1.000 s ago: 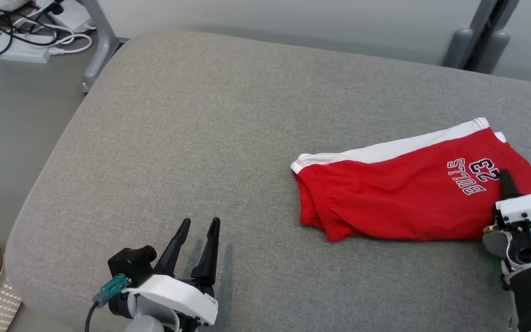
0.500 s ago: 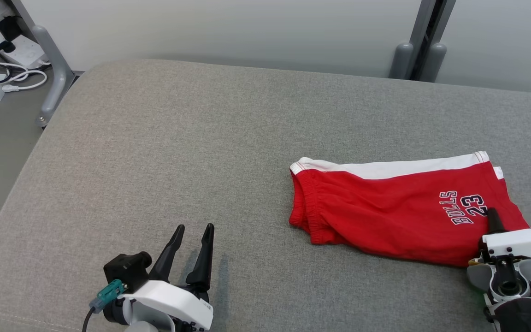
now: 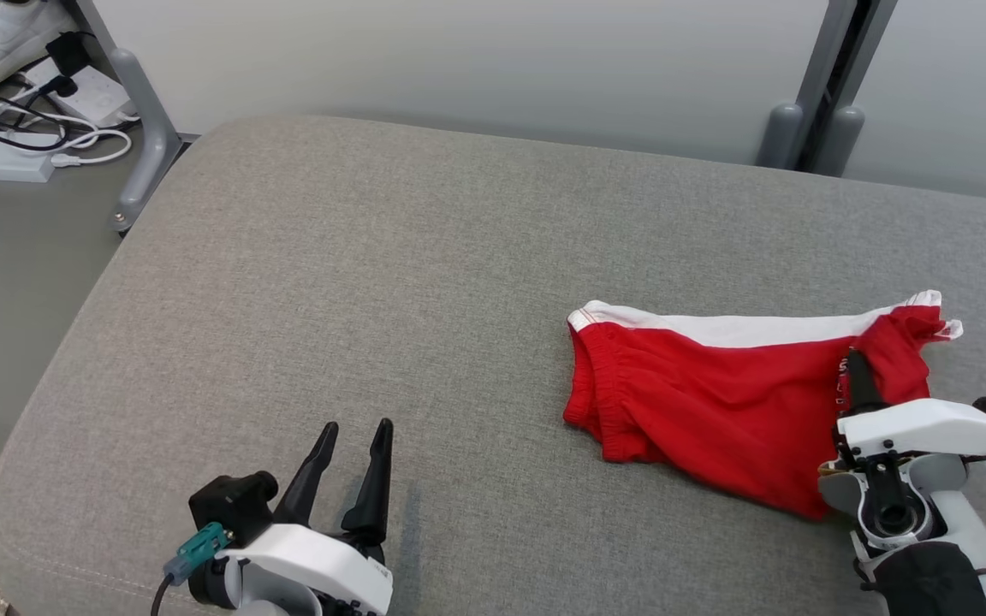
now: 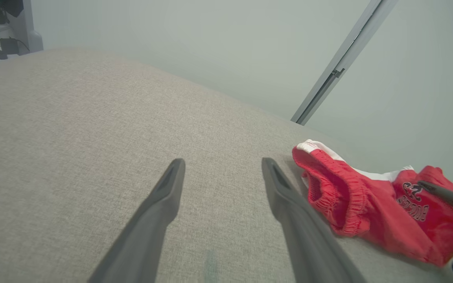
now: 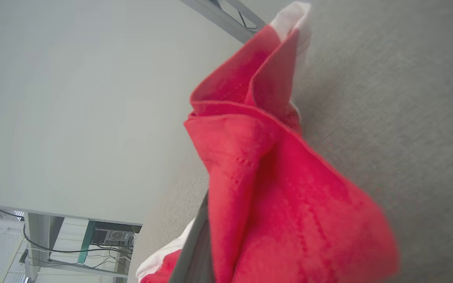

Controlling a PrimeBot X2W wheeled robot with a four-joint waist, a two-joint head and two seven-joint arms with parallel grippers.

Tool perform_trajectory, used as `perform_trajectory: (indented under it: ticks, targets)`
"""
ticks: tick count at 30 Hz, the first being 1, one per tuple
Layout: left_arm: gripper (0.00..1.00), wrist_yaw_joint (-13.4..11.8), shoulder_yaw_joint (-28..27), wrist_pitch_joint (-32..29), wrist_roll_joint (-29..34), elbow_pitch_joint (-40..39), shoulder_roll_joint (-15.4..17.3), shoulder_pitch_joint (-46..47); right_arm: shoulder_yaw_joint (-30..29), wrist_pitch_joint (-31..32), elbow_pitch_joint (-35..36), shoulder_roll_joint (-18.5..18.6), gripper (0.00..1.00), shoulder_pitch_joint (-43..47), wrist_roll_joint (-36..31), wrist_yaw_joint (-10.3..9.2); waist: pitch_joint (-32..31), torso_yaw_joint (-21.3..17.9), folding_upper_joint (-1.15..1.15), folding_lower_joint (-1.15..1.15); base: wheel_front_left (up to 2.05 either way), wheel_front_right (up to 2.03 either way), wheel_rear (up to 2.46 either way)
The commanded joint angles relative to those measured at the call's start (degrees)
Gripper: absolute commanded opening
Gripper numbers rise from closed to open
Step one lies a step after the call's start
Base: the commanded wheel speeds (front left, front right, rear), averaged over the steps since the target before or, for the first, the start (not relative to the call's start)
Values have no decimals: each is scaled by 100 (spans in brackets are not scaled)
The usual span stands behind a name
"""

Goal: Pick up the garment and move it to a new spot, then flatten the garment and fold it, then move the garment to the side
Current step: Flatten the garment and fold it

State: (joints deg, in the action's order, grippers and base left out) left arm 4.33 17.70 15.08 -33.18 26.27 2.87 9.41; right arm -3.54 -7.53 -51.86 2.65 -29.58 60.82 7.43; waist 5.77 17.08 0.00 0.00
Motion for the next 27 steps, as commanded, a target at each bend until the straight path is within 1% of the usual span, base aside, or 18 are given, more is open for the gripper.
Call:
perform_trajectory:
  ticks: [1, 6, 8, 11, 21, 26, 27]
  targets:
    - [100, -19, -8, 7, -26, -8, 15, -50, 147, -12, 153, 46, 0, 94, 102, 9, -37, 64, 0, 0, 0, 0, 0]
    - [100, -22, -2, 7, -22, -2, 17, -82, 902, 41, 741, 40, 0, 302, 295, 9, -88, 184, 0, 0, 0, 0, 0]
    - [100, -21, 14, 7, -26, 2, 15, -100, 1133, 29, 897, 52, 0, 396, 268, 9, -103, 236, 0, 0, 0, 0, 0]
    - [100, -44, 33, 7, -65, -15, 18, -121, 1531, 57, 1194, 44, 0, 492, 398, 9, -114, 338, 0, 0, 0, 0, 0]
    - [100, -54, 81, 7, -125, -15, 16, -149, 2297, -30, 1446, 43, 0, 494, 692, 9, -91, 530, 0, 0, 0, 0, 0]
    - [100, -74, 113, 7, -143, 13, 18, -162, 2797, -73, 1639, 46, 0, 592, 884, 9, -105, 608, 0, 0, 0, 0, 0]
    - [100, -74, 113, 7, -143, 13, 18, -162, 2797, -73, 1639, 46, 0, 592, 884, 9, -105, 608, 0, 0, 0, 0, 0]
